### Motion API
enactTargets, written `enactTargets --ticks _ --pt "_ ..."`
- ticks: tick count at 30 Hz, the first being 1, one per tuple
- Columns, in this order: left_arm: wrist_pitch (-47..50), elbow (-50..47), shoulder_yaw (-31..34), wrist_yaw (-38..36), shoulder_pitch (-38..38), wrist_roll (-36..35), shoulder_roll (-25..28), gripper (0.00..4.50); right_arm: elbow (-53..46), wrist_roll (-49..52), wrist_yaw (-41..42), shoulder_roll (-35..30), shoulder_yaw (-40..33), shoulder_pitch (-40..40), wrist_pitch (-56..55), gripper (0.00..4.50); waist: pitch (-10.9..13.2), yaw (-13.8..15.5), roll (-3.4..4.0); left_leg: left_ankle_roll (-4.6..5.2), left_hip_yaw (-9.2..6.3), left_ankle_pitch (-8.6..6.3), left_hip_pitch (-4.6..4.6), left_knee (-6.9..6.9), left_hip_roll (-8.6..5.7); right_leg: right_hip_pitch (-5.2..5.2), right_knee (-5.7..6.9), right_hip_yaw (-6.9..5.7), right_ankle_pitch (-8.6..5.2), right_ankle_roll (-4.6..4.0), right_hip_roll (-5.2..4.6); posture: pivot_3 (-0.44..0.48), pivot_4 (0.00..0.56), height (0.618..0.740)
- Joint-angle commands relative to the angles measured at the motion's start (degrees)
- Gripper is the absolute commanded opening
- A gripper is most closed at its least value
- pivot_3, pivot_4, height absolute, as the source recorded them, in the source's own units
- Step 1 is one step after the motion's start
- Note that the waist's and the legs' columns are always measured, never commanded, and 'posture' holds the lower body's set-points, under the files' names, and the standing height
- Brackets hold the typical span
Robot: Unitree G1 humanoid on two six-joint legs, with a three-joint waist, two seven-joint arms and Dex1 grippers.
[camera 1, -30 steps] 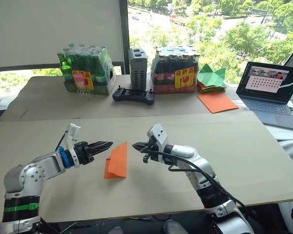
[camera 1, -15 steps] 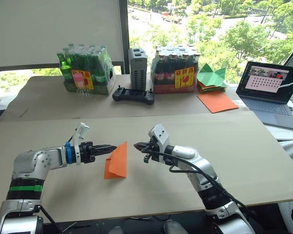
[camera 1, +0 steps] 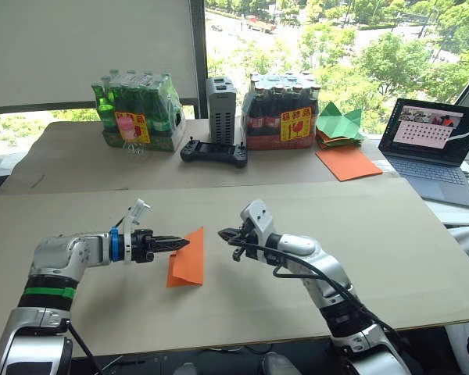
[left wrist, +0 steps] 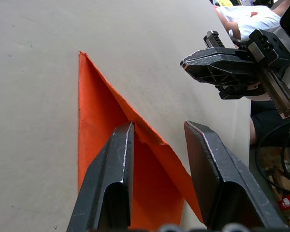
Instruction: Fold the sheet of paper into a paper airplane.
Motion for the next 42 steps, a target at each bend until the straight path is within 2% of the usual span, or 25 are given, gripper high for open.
enactTargets --ticks 1,7,11,16,19,28,35,40,42 --pt "-1.0 0.6 0.2 -0.8 -1.9 0.8 -0.5 1.74 -3.0 1.0 -0.1 -0.1 -0.6 0.2 0.0 0.00 0.0 0.1 0.00 0.00 0.00 0.00 0.00 0.01 0.00 0.00 0.01 0.00 0.00 0.00 0.00 0.000 0.150 0.740" --pt "0.3 -0.7 1.5 -0.5 -1.4 0.0 -1.7 0.02 -3.2 1.0 -0.2 0.0 -0.5 0.2 0.1 0.00 0.0 0.0 0.00 0.00 0.00 0.00 -0.01 0.02 0.00 0.00 0.02 0.00 0.00 0.00 0.00 0.000 0.150 0.740" --pt "1.6 -3.4 2.9 1.2 -0.4 -1.2 -2.8 0.02 -3.1 1.0 -0.2 0.0 -0.5 0.2 0.0 0.00 0.0 0.1 0.00 0.00 0.00 0.00 -0.02 0.02 0.00 0.00 0.02 0.00 0.00 0.00 -0.01 0.000 0.150 0.740" --pt "1.3 -5.4 6.1 7.1 0.6 -1.3 -5.6 0.02 -2.9 0.9 -0.4 0.1 -0.6 0.1 -0.2 0.00 0.0 0.0 0.00 0.00 -0.01 0.00 0.00 0.02 0.00 0.00 0.05 0.00 0.00 0.00 -0.01 0.000 0.150 0.740" --pt "0.4 -4.7 10.4 15.8 0.6 -0.9 -9.6 0.02 -2.8 0.9 -0.8 0.3 -0.6 0.2 -0.4 0.00 0.0 0.2 -0.01 0.00 -0.02 0.00 0.00 0.05 -0.01 0.00 0.06 0.00 0.00 0.00 -0.02 0.000 0.150 0.740" --pt "-2.9 -9.9 19.4 34.7 4.7 -1.0 -19.5 0.02 -2.1 0.7 -1.8 0.5 -1.2 0.0 -1.1 0.00 0.0 0.3 -0.01 0.00 -0.02 0.00 -0.02 0.07 -0.06 0.00 0.08 0.00 0.01 0.01 -0.10 0.000 0.150 0.740" --pt "-2.3 -20.5 28.7 51.0 5.3 -9.0 -31.5 0.02 -0.8 0.7 -1.9 0.8 -1.0 -0.4 -2.0 0.00 0.0 0.8 -0.04 0.00 -0.02 0.00 -0.04 0.08 -0.14 0.01 0.07 0.00 0.02 0.03 -0.20 0.000 0.150 0.740" --pt "-3.5 -24.9 32.3 60.6 4.1 -14.2 -36.7 0.02 -0.3 0.7 -1.9 1.0 -0.9 -0.3 -2.4 0.00 0.0 1.0 -0.04 -0.01 -0.02 0.00 -0.04 0.08 -0.16 0.02 0.06 0.01 0.02 0.04 -0.20 0.000 0.150 0.740" --pt "-5.5 -26.8 33.1 65.2 4.6 -14.1 -38.9 0.02 -0.2 0.6 -2.0 1.1 -0.8 -0.2 -2.6 0.00 0.0 1.1 -0.04 -0.01 -0.01 0.00 -0.05 0.08 -0.17 0.03 0.04 0.01 0.03 0.04 -0.21 0.000 0.150 0.740"
